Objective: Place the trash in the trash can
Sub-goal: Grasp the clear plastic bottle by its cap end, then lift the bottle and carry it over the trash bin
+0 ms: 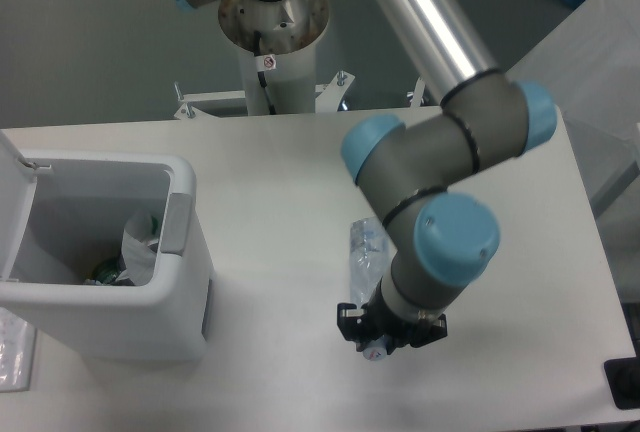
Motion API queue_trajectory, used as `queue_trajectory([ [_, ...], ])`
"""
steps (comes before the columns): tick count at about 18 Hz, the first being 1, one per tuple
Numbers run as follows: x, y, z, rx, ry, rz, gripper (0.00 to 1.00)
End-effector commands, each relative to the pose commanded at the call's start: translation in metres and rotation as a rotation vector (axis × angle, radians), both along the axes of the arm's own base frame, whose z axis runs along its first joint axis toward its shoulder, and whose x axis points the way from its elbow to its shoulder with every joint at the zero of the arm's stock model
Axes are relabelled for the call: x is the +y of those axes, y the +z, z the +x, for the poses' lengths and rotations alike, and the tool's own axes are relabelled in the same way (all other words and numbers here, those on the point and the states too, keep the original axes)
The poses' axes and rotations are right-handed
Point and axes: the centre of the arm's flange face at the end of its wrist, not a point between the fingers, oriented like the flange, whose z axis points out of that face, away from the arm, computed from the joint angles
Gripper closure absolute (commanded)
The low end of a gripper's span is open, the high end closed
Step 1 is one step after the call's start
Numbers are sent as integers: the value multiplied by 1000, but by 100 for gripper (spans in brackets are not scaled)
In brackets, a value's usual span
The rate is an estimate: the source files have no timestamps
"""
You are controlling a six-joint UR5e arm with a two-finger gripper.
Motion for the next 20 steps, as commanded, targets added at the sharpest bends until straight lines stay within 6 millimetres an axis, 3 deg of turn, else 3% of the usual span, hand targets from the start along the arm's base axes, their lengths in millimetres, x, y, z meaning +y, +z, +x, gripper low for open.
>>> queue_trajectory([
  [7,-9,85,4,42,61,284,89],
  [9,-7,95,5,37,39,357,89],
  [13,-15,158,31,73,-22,532,89],
  [20,-14,207,67,51,-149,766,89],
])
